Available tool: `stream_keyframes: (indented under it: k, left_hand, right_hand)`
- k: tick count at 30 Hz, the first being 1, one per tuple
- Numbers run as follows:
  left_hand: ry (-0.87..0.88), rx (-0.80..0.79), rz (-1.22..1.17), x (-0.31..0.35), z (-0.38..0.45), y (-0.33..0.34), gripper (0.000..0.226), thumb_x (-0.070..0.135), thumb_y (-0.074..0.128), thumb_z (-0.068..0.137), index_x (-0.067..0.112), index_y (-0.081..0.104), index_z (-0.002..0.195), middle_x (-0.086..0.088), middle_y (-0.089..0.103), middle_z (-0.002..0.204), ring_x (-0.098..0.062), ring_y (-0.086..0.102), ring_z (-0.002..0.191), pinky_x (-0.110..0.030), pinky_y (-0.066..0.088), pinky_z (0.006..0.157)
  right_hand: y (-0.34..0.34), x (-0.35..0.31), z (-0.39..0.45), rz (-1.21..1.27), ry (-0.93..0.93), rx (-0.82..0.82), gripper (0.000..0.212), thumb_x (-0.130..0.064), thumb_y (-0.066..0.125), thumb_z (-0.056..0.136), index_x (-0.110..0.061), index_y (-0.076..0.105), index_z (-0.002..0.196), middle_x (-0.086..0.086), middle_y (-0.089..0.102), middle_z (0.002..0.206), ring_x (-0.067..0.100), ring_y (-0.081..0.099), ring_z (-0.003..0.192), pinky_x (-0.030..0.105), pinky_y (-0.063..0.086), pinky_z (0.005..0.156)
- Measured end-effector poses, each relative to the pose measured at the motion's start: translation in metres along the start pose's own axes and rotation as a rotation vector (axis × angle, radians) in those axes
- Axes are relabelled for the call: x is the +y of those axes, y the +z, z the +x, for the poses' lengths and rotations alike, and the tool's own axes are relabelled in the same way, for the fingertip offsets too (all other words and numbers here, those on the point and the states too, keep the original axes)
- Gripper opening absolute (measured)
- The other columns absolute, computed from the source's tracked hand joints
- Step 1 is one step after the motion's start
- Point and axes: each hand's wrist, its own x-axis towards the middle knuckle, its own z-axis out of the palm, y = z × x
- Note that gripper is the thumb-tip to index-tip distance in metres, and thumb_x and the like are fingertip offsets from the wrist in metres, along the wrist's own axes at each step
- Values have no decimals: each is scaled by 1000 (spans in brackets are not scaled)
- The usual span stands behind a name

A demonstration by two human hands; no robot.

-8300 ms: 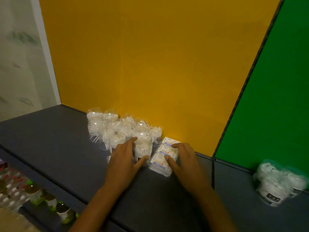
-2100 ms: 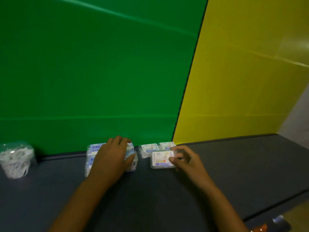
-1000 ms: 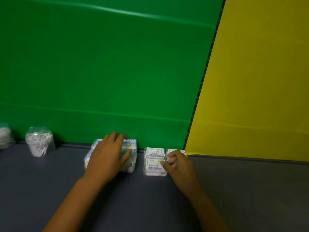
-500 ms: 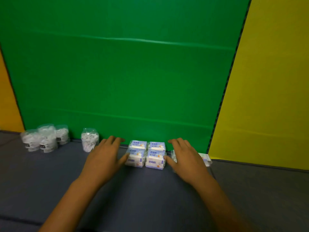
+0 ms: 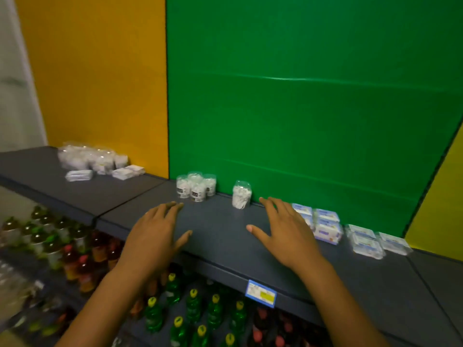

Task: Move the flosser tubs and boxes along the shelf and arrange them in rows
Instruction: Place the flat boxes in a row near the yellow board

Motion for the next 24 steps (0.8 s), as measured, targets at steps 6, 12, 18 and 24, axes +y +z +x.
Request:
stream_keyframes:
  k: [6,12,18,24]
  left_hand:
    - [-157,35,123,-89,-44,-49,74,59,49,88,20,31,148,-3,41,147,-26,40,132,-39,38,106]
    - [-306,46,194,-153,-62,-78,75,62,46,88,23,26,149,0,36,150,-24,38,134,-39,37,107]
    - [-369,72,245,-205,-51,-81,73,61,44,89,23,26,149,3,38,148,-20,41,131,-35,40,105]
    - [-418,73,240,-258,-21,-66,72,60,46,89,24,29,148,2,39,147,-19,41,132,-35,40,106]
  right_hand:
    - [17,-100,31,91,-123,5,81,-73,33,90,-25,19,154,0,27,158,20,25,144,38,26,119]
    - [35,-176,70,154,-237,-3,82,-74,32,89,-27,15,154,-2,23,159,19,21,146,39,26,119]
    - [62,-224,117,179,-307,-2,81,-74,32,90,-27,15,154,-3,24,159,18,23,145,39,25,119]
    - [104,-259,180,232,-331,1,81,-73,34,89,-27,16,153,-4,23,158,17,24,144,38,31,116]
